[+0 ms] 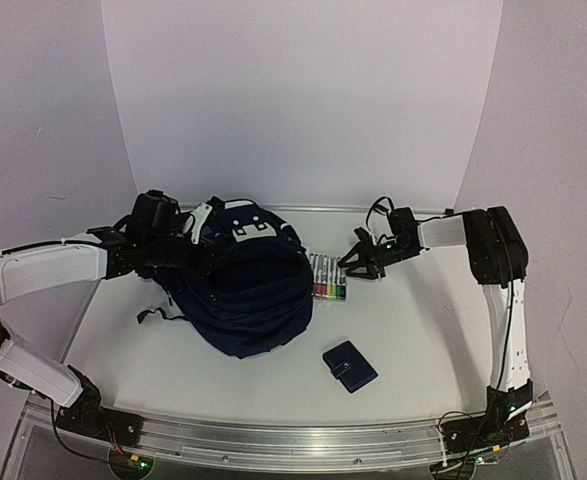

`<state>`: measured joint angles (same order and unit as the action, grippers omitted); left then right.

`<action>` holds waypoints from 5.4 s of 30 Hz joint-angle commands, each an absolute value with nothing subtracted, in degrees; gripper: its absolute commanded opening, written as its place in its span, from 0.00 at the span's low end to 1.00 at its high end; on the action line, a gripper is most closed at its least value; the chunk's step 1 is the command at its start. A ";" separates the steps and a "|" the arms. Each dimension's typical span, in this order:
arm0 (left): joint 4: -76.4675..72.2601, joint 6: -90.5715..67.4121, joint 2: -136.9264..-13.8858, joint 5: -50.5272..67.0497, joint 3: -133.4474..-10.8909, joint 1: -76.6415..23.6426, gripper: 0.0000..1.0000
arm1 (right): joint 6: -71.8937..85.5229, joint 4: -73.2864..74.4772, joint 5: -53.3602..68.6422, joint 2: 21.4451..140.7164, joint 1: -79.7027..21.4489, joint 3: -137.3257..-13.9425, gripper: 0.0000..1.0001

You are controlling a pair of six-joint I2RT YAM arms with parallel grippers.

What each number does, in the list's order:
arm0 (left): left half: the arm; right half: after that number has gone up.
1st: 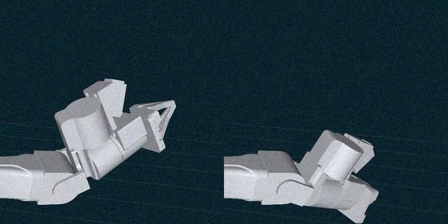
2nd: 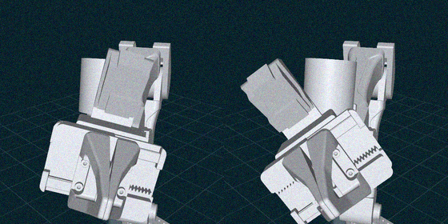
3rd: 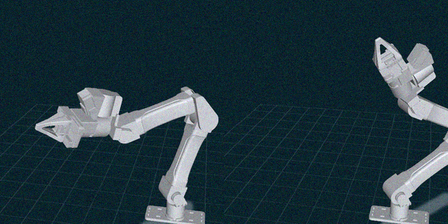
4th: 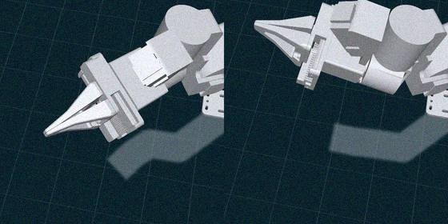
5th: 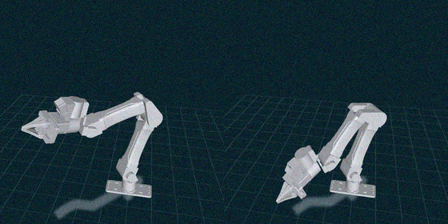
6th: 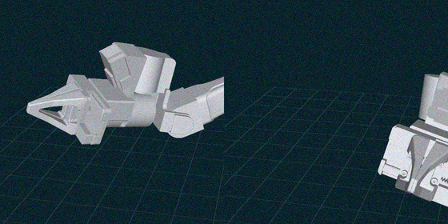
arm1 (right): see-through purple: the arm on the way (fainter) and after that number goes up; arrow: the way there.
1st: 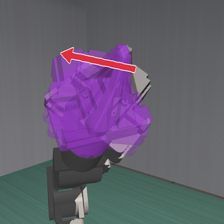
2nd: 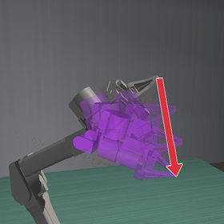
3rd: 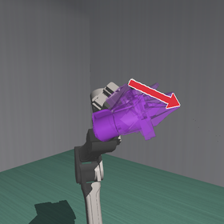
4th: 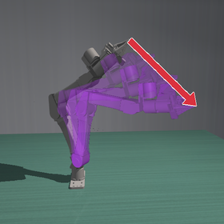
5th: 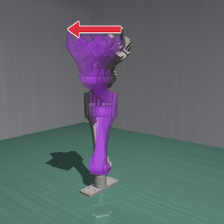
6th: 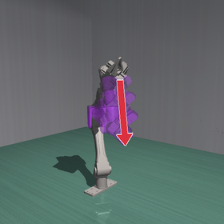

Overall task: Pack the student bag
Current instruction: Pick up the stationery from the center of the board, then place the stationery in the student bag.

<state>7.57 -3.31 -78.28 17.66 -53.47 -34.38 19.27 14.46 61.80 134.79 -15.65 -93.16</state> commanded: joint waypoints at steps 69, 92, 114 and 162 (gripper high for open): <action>11.04 -11.30 -74.67 17.23 -58.43 -33.46 0.00 | -23.81 33.39 33.24 102.27 -25.14 -90.60 0.00; 17.93 -19.33 -63.51 26.69 -59.16 -31.20 0.00 | -59.93 28.53 -6.25 107.10 -61.07 -101.34 0.00; 19.39 -18.20 -58.64 26.10 -56.95 -31.03 0.00 | -57.22 22.12 -2.52 115.08 -63.73 -102.56 0.73; 22.81 -18.89 -60.13 20.32 -53.56 -29.81 0.00 | -39.04 40.23 17.68 111.00 -50.95 -107.78 0.62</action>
<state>25.13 -18.03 -60.36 22.63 -52.66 -30.30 -49.31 34.05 9.55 113.40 -56.32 -104.55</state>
